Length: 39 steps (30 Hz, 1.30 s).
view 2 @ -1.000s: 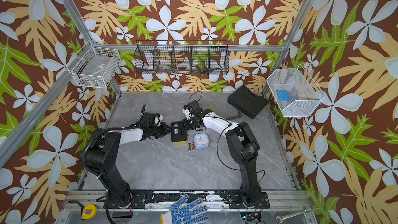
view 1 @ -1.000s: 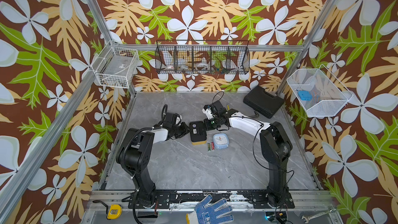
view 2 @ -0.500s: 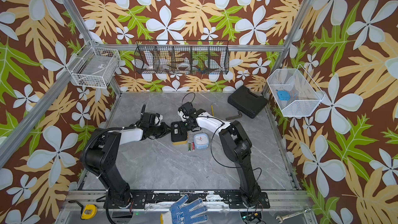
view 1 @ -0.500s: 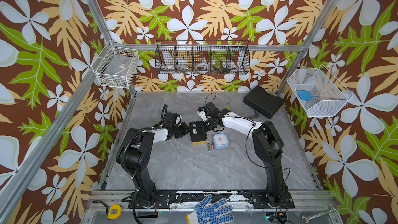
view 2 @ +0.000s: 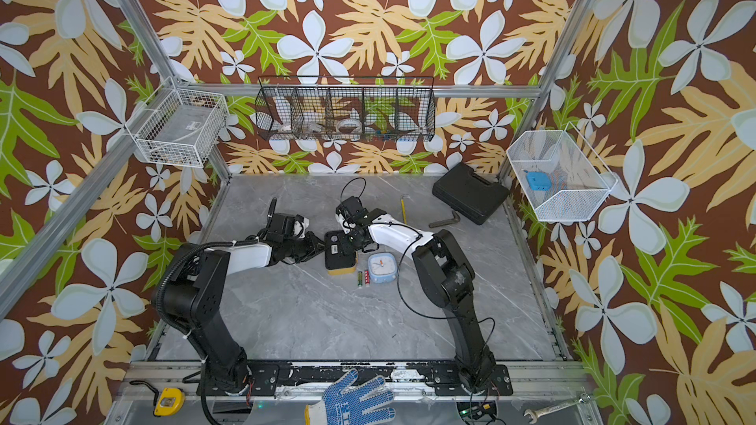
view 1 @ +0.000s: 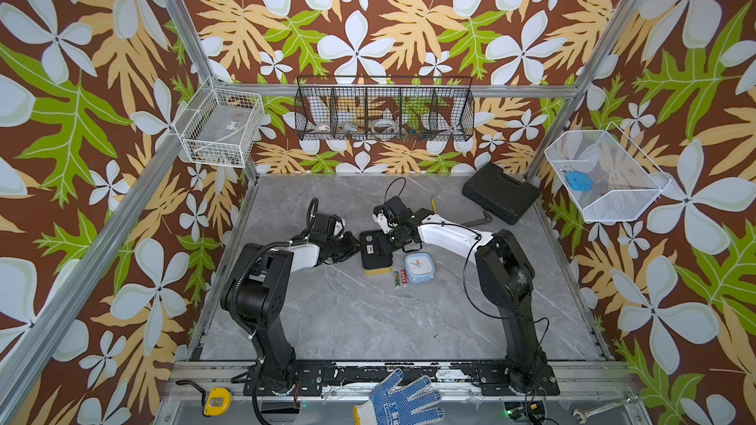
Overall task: Insert the battery into the alarm
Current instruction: Remove the cover from the alarm.
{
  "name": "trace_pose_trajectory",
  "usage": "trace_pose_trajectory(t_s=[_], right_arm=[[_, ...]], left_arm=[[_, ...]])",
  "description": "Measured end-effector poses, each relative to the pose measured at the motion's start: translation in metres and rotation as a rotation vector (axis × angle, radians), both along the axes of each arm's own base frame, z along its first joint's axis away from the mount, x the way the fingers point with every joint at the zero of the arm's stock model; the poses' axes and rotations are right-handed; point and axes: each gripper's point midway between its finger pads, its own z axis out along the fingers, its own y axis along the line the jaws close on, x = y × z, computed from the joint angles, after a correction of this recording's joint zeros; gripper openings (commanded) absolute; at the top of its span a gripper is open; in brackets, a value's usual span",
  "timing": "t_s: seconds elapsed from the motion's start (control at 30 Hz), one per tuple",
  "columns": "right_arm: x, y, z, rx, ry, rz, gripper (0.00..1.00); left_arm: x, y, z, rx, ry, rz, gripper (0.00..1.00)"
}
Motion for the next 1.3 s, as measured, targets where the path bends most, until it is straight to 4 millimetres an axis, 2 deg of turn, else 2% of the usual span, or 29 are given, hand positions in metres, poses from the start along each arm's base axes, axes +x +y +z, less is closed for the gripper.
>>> trace_pose_trajectory(t_s=[0.23,0.8,1.3], right_arm=[[-0.003,0.002,-0.002,-0.001,0.008,0.008,0.21],[0.000,0.006,-0.003,0.019,0.008,-0.001,0.00],[0.001,-0.006,0.027,0.133,0.024,-0.056,0.00]], left_arm=[[0.000,0.000,0.000,0.000,0.000,0.000,0.21],[0.000,0.001,0.000,0.004,-0.002,0.004,0.21],[0.000,0.003,0.001,0.013,-0.005,0.012,0.21]])
